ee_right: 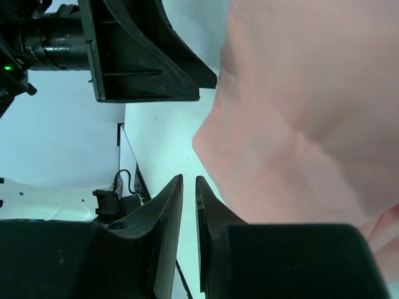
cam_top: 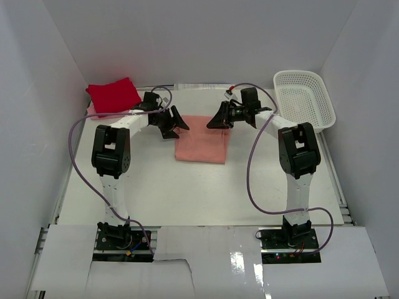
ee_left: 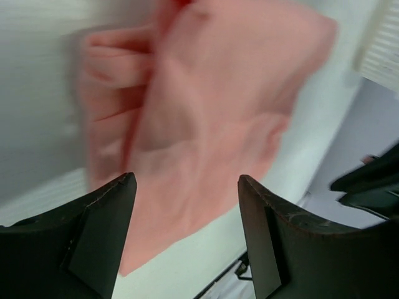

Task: Fold and stack the t-shirts
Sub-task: Smooth out wrinkles on the folded tshirt, then put the neatly folded tshirt into the corner of the board with the left arm

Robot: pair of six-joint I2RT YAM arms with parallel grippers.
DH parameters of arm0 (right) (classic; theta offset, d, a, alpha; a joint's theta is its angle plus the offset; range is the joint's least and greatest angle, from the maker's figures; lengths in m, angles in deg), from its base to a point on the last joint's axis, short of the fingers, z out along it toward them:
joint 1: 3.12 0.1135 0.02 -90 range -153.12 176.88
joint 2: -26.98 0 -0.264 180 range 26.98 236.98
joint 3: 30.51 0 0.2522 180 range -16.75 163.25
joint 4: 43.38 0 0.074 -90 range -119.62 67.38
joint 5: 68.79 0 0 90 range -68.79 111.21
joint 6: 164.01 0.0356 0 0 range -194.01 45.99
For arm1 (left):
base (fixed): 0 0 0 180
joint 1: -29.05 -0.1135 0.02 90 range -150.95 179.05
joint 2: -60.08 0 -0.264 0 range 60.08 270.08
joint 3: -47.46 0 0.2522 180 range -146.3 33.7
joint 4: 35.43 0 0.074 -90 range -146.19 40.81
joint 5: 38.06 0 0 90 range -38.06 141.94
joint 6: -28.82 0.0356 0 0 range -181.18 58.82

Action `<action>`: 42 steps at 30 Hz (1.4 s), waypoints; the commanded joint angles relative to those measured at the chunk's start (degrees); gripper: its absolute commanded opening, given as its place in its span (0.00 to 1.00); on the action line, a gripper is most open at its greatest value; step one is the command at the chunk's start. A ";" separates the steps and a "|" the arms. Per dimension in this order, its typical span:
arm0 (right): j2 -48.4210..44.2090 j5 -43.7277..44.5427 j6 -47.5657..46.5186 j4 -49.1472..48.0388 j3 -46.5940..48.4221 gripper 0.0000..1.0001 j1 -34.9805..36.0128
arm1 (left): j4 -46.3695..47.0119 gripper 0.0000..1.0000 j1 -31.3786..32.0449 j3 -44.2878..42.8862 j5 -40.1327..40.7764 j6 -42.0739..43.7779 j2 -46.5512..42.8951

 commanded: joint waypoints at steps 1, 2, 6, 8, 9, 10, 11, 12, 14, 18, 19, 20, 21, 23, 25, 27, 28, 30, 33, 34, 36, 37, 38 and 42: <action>-4.71 0.56 -3.52 2.08 -1.87 0.21 -0.96 | -12.63 0.77 -0.23 -2.51 14.34 5.34 -4.35; -5.93 0.47 -3.78 2.08 -3.10 0.21 -1.05 | -13.42 0.77 -0.50 -2.25 15.67 5.61 -4.70; -9.98 0.82 -5.28 2.95 -6.35 0.23 -1.84 | -13.35 0.77 -1.99 0.30 18.05 4.91 -4.71; -13.58 1.17 -6.33 3.13 -8.54 0.24 -2.11 | -12.56 0.77 -2.34 0.92 17.70 4.65 -4.18; -16.03 1.70 -6.77 3.83 -9.17 0.24 -2.28 | -12.38 0.77 -2.34 1.01 17.70 4.38 -3.57; -17.27 1.79 -7.12 4.18 -9.69 0.25 -2.37 | -12.12 0.77 -2.34 1.01 17.70 4.29 -3.22; -18.15 1.62 -7.47 4.45 -10.74 0.26 -2.46 | -11.85 0.77 -2.34 1.10 17.70 4.03 -2.95; -19.12 1.09 -7.74 4.97 -11.10 0.26 -2.63 | -11.50 0.77 -2.34 1.27 17.53 3.86 -2.69; -21.76 1.00 -8.53 5.68 -11.72 0.27 -2.63 | -9.84 0.77 -2.26 1.62 16.74 3.42 -1.55; -25.10 1.09 -9.50 7.26 -12.86 0.28 -3.07 | -5.36 0.77 -2.26 2.68 12.43 2.97 0.82; -25.36 1.00 -9.76 7.87 -12.86 0.29 -3.07 | -4.74 0.78 -2.17 3.03 11.30 3.24 1.27; -25.54 1.00 -10.02 8.22 -12.86 0.29 -3.16 | -4.12 0.78 -2.17 3.38 10.85 3.41 1.88; -25.89 1.00 -10.55 8.75 -13.04 0.29 -3.34 | -2.81 0.78 -2.08 3.73 9.89 3.50 2.06; -25.98 0.91 -10.73 9.02 -13.30 0.29 -3.51 | -1.75 0.79 -1.91 4.52 9.18 3.50 2.15; -26.07 0.74 -10.73 9.02 -13.74 0.29 -3.60 | -1.39 0.79 -1.64 4.52 9.44 3.59 2.41; -26.07 0.04 -10.73 8.93 -13.92 0.29 -3.60 | -1.04 0.79 -1.29 4.35 9.26 3.42 3.20; -26.07 0.03 -10.73 8.93 -13.92 0.29 -3.60 | -0.95 0.80 -0.85 4.17 9.00 3.33 3.55; -26.07 -0.05 -10.73 8.93 -14.00 0.29 -3.69 | -0.87 0.80 -0.15 3.39 8.74 3.68 4.43; -26.33 -0.23 -10.64 8.93 -14.18 0.29 -3.69 | -0.86 0.79 0.99 2.33 8.65 4.03 5.74; -26.42 -0.23 -10.64 9.02 -14.27 0.29 -3.69 | -0.95 0.78 1.17 2.15 8.65 4.03 6.27; -26.68 -0.75 -10.55 9.02 -14.27 0.29 -3.78 | -2.61 0.73 1.17 0.93 8.73 4.12 7.33; -26.95 -0.76 -10.47 9.11 -14.27 0.29 -3.78 | -3.32 0.69 1.17 0.49 9.26 4.29 8.38; -27.21 -0.84 -10.38 9.11 -14.18 0.29 -3.86 | -3.85 0.55 1.17 0.22 9.87 4.38 8.74; -28.88 -1.37 -10.47 9.72 -14.36 0.29 -4.22 | -7.54 0.14 1.26 -1.71 9.97 5.17 11.46</action>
